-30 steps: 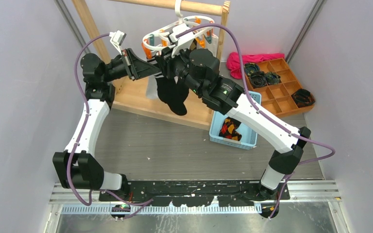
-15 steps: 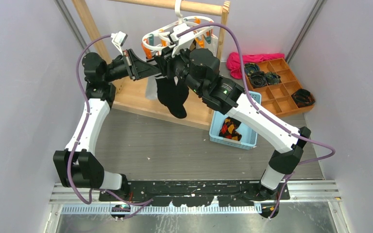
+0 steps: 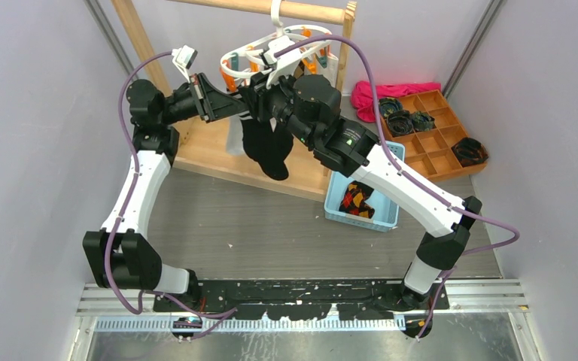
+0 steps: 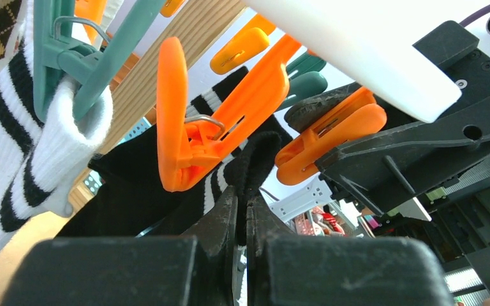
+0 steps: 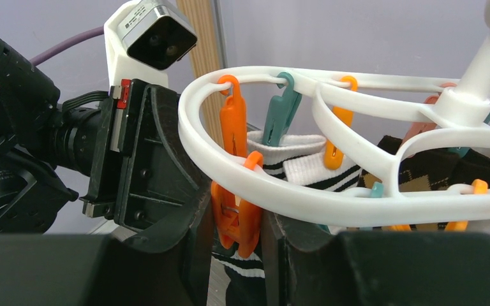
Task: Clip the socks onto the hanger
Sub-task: Clamp the sock onto the hanger.
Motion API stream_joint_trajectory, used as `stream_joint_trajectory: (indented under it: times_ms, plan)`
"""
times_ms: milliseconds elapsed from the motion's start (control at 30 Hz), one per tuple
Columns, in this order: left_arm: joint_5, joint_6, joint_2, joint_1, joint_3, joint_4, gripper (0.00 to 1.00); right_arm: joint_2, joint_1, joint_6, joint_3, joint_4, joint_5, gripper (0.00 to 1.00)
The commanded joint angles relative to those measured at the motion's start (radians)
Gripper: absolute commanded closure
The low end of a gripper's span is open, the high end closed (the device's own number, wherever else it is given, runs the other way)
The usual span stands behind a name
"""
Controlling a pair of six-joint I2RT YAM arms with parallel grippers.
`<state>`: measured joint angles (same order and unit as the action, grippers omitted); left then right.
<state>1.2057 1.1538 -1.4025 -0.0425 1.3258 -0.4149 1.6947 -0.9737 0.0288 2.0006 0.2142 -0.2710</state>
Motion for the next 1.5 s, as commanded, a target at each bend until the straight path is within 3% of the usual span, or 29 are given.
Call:
stream_joint_trajectory:
  times_ms: [0, 1467]
  plan:
    - [0.022, 0.051, -0.001, 0.007, 0.041, -0.082, 1.00, -0.039, 0.007, -0.008, 0.003, -0.024, 0.011, 0.88]
    - [0.130, 0.071, -0.008, 0.006, 0.038, -0.092, 1.00, -0.059, 0.021, -0.023, -0.023, -0.042, 0.063, 0.88]
